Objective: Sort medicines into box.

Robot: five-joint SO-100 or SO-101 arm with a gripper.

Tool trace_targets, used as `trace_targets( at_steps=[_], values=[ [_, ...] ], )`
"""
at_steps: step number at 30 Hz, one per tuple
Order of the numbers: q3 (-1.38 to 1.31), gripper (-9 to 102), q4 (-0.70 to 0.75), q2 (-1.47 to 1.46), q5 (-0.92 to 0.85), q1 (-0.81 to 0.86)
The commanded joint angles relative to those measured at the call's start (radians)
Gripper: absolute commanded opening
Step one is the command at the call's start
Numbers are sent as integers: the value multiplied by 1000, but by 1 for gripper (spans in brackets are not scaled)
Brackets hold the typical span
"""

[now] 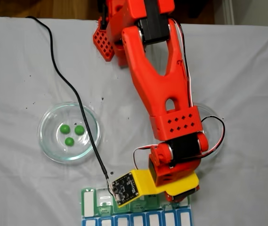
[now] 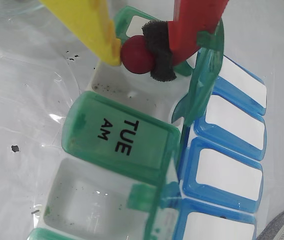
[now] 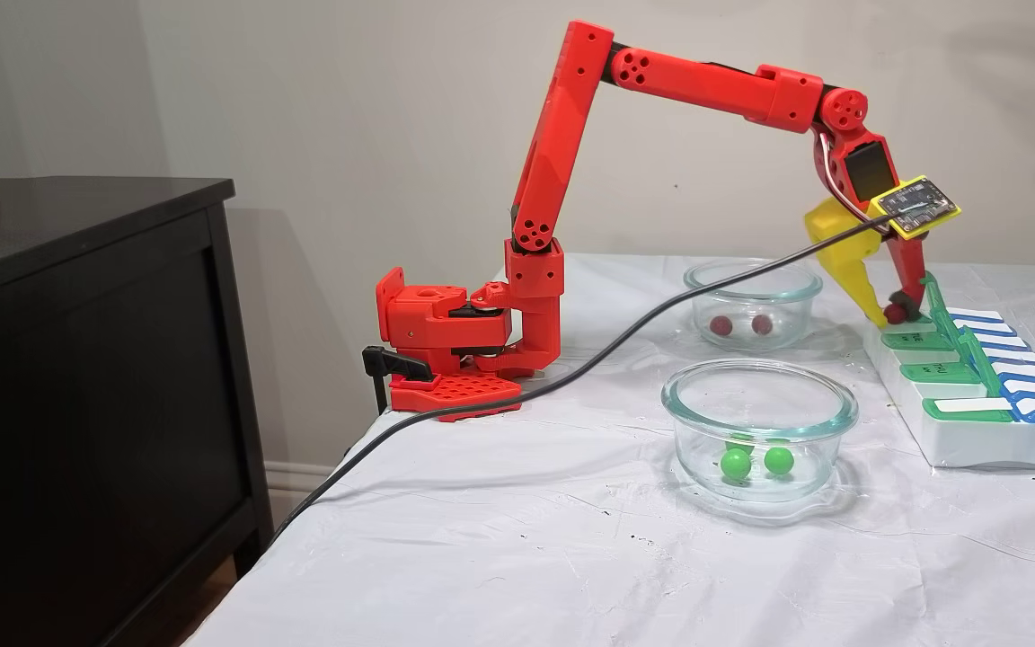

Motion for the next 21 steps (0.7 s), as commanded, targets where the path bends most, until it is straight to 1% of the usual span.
trace_targets(
  at_steps=[1,2,3,6,10,13,17,18,19,21],
  values=[
    [-92,3,-17,51,5,32],
    [-94,11,-9,52,5,32],
    [-95,17,-3,52,8,32],
    [-97,31,26,60,6,21],
    [-92,31,67,87,-2,11],
    [-83,29,104,127,-15,-2],
    [-77,18,207,212,-49,-38],
    [-72,12,236,236,-60,-54],
    [-63,1,264,262,-77,-75],
    [-41,0,324,302,-120,-127]
  ],
)
